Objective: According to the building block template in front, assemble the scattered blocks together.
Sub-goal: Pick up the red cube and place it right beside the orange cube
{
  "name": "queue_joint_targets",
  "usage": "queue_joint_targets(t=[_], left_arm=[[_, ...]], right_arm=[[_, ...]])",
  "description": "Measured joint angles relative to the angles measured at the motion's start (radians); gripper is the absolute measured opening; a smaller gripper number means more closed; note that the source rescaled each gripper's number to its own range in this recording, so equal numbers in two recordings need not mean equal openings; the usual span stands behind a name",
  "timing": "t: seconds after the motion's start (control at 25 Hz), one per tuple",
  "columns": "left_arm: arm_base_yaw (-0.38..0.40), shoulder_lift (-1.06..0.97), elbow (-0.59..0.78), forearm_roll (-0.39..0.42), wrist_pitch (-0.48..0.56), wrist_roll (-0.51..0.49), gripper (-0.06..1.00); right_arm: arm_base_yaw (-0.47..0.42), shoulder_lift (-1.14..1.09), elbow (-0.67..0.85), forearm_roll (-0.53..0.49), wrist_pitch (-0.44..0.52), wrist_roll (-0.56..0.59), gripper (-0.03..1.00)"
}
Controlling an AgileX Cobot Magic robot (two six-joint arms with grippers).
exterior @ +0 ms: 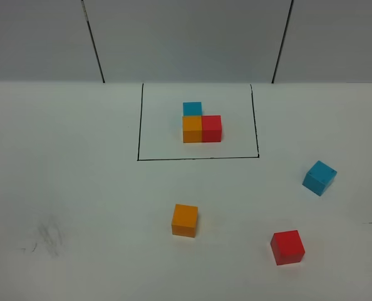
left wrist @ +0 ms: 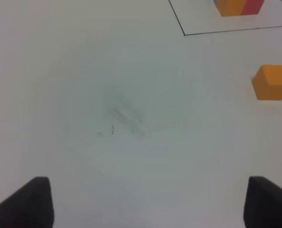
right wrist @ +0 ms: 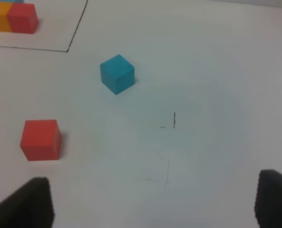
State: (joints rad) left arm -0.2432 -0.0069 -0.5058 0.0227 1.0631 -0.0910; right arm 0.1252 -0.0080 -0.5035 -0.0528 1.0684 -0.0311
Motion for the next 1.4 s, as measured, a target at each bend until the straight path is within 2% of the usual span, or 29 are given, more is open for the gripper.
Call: queue_joint_targets(t=[0.2, 0.32, 0.56, 0.68, 0.92, 1.4], left_arm=[[0.013, 0.0, 0.0, -0.003, 0.0, 0.002, 0.66], [0.085, -0.001, 0.0, -0.006, 0.0, 0.004, 0.56], [0.285, -0.001, 0.0, -0.007, 0.0, 0.005, 0.4], [0.338, -0.001, 0.0, -0.007, 0.0, 0.005, 0.32], [0.349, -0.001, 0.0, -0.007, 0.0, 0.005, 0.2], [0.349, -0.001, 0.0, -0.007, 0.0, 0.006, 0.03]], right_arm=[[0.0, 0.0, 0.0, 0.0, 0.0, 0.0, 0.73], [0.0, 0.0, 0.0, 0.0, 0.0, 0.0, 0.73], [0.0, 0.0, 0.0, 0.0, 0.0, 0.0, 0.73], [0.0, 0.0, 0.0, 0.0, 0.0, 0.0, 0.73], [0.0, 0.0, 0.0, 0.0, 0.0, 0.0, 0.73], [0.0, 0.0, 0.0, -0.003, 0.0, 0.0, 0.73]])
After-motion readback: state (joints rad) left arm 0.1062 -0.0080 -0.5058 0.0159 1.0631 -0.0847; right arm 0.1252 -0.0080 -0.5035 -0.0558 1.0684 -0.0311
